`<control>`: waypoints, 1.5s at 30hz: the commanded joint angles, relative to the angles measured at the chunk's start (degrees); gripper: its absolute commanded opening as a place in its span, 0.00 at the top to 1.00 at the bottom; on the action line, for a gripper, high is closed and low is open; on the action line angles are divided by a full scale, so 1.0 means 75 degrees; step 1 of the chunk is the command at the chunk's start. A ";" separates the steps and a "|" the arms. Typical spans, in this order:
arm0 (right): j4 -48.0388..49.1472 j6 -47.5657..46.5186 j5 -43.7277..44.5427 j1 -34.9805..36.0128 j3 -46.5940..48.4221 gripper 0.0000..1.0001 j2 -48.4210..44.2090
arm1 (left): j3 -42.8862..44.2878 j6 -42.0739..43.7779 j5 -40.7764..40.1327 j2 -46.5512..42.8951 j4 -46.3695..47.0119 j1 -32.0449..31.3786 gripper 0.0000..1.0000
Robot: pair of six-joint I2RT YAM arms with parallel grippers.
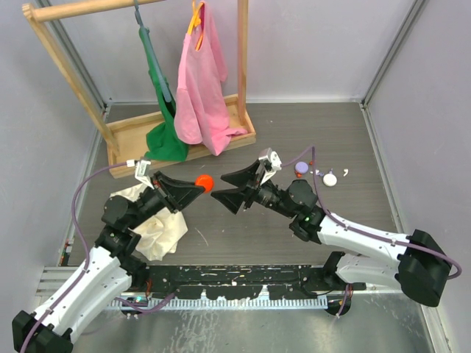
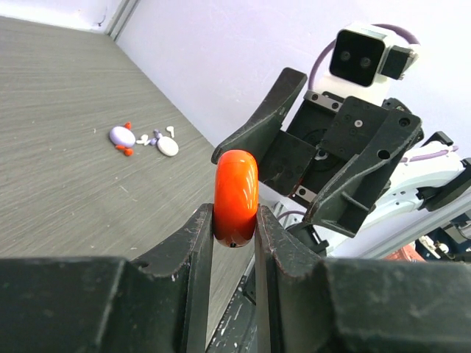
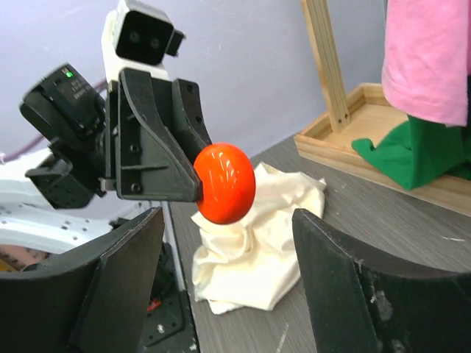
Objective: Insert the wireless bluetooth earbuds into the charging case
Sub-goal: Pick up the charging case at the center of the board.
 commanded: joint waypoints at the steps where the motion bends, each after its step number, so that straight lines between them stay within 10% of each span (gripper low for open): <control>1: 0.1587 0.0749 0.0032 -0.0011 0.0054 0.25 0.0272 | 0.0037 -0.0338 0.0111 -0.0033 0.0991 -0.0030 1.00; 33: 0.3939 0.2306 -0.1045 -0.0214 0.0190 0.69 0.1481 | -0.0216 -0.1063 0.0429 0.0132 0.1884 -0.0030 0.99; 45: 0.2432 0.1875 -0.2168 -0.0726 0.0456 0.86 0.0931 | -0.0027 -0.0608 0.0900 -0.0051 0.1046 -0.0030 0.79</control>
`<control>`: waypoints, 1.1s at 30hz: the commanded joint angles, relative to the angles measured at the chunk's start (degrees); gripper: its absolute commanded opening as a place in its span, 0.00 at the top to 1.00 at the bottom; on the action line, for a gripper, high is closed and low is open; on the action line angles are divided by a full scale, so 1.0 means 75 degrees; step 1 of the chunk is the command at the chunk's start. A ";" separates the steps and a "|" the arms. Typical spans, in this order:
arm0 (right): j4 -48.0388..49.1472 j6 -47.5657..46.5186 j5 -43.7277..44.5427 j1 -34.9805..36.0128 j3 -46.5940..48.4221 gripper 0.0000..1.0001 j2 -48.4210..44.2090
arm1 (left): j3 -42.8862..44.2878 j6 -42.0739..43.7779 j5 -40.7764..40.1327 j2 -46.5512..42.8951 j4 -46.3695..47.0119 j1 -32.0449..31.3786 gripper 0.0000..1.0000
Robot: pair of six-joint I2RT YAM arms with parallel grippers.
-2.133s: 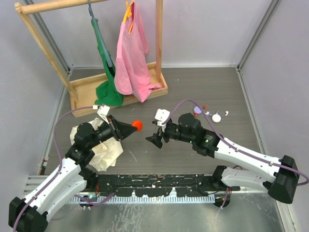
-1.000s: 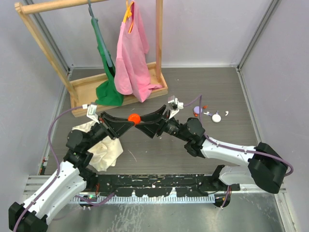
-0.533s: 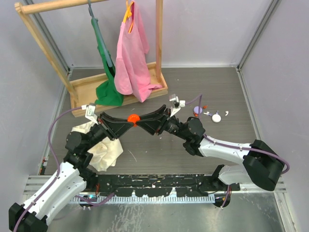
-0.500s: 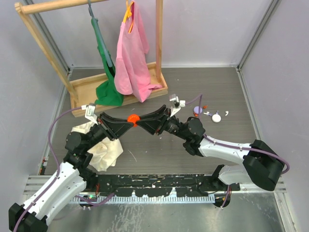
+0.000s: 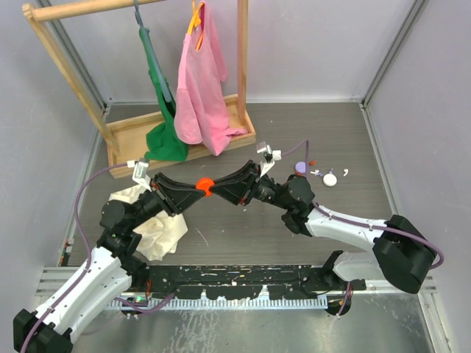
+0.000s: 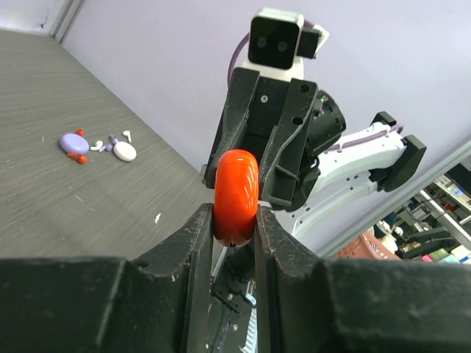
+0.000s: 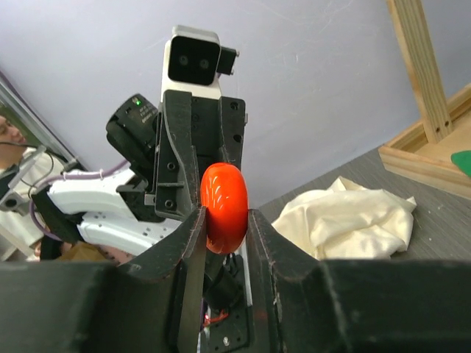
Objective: Insert the wireless bluetooth earbuds into the charging case
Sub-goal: Pick up the charging case at the center of the board.
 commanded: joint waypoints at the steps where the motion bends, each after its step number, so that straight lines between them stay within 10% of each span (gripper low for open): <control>1: -0.0710 -0.0529 -0.0847 -0.0222 0.0481 0.86 -0.0580 | 0.0234 0.0402 0.0428 -0.0158 -0.0276 -0.0030 0.75; 16: -0.6166 -0.3511 -0.2508 -0.0611 0.2419 0.86 -0.1500 | 0.1318 0.1913 0.1754 0.0052 -0.1914 -0.0030 0.40; 33: -0.7382 -0.4139 -0.2805 -0.0611 0.3181 0.86 -0.1239 | 0.1687 0.2085 0.2439 0.0954 -0.1190 -0.0030 0.54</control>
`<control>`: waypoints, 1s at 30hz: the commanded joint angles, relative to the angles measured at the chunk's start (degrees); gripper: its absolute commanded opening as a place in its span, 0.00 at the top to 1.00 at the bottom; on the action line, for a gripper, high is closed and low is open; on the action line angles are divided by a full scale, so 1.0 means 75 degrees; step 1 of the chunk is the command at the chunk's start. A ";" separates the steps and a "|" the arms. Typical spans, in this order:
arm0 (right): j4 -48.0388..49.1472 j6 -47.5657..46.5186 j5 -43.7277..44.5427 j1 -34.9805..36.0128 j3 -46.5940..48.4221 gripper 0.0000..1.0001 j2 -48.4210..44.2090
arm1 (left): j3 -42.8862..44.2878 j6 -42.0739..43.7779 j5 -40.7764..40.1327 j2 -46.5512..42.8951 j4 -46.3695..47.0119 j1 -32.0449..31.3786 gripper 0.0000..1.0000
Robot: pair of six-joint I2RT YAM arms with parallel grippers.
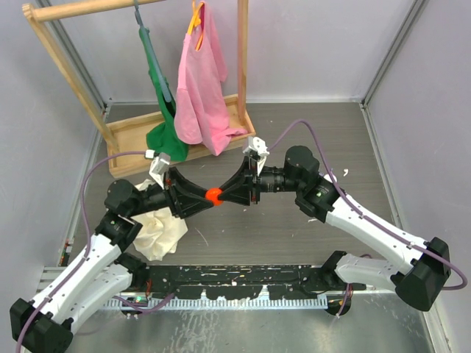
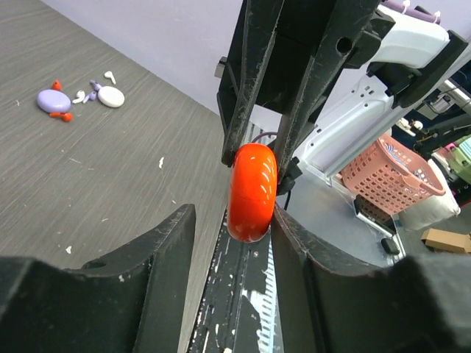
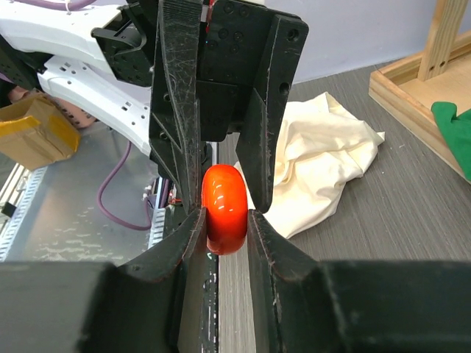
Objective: Insert the wireless bluetooth earbuds into the charging case
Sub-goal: Pick up the charging case at the center of the board.
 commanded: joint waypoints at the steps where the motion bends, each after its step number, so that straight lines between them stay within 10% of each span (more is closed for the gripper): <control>1: -0.0007 -0.0264 -0.0145 -0.0032 0.0495 0.86 0.0040 | 0.0304 -0.0056 0.0301 0.0083 0.0720 -0.0023 0.55; 18: 0.0243 -0.0315 -0.0067 -0.0030 0.0451 0.85 0.0071 | 0.0154 -0.0085 0.0227 0.0228 0.0932 -0.0091 0.86; 30: 0.0491 -0.0281 0.0239 -0.0033 0.0090 0.37 -0.0187 | -0.0245 0.0973 -0.0240 -0.0213 0.0981 -0.0125 1.00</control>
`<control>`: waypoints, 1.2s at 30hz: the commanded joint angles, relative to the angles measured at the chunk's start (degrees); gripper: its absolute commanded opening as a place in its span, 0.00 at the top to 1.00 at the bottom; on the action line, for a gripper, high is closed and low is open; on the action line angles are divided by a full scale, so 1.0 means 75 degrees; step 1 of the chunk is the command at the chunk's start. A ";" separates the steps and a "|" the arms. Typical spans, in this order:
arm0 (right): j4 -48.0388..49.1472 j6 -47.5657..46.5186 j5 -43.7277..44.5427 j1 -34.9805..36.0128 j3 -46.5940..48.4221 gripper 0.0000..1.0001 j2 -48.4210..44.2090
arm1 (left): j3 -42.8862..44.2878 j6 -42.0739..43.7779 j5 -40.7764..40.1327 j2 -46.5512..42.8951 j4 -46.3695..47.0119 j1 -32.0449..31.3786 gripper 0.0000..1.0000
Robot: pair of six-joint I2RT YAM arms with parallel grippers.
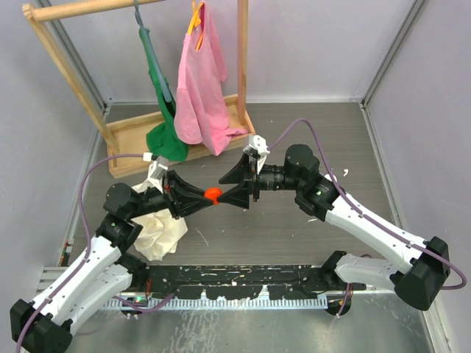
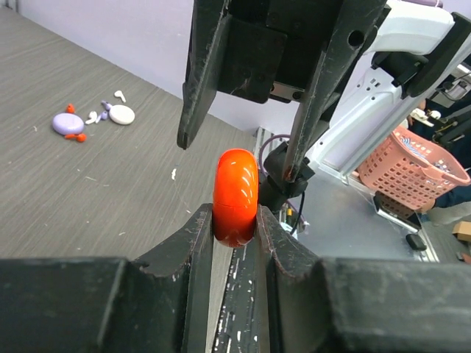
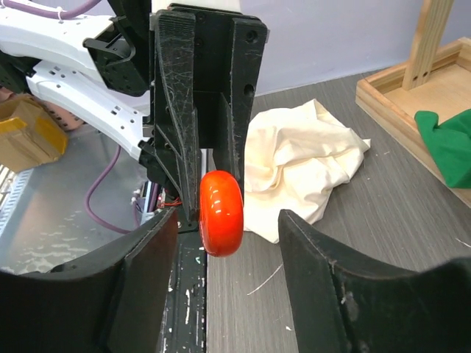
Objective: Insert the wireless bluetooth earbuds into the charging case
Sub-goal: Pick up the charging case at the center of the board, then open the charging case.
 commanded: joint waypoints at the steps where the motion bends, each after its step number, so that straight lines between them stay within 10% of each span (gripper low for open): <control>1: 0.0597 -0.0009 0.0173 -0.0003 -0.0075 0.36 -0.0302 | -0.0078 0.0638 -0.0245 -0.0231 0.0494 -0.0054 1.00; 36: 0.0367 -0.0351 0.1603 -0.0004 -0.0111 0.34 -0.0186 | -0.0253 0.1066 -0.0139 -0.0333 0.0662 -0.0475 1.00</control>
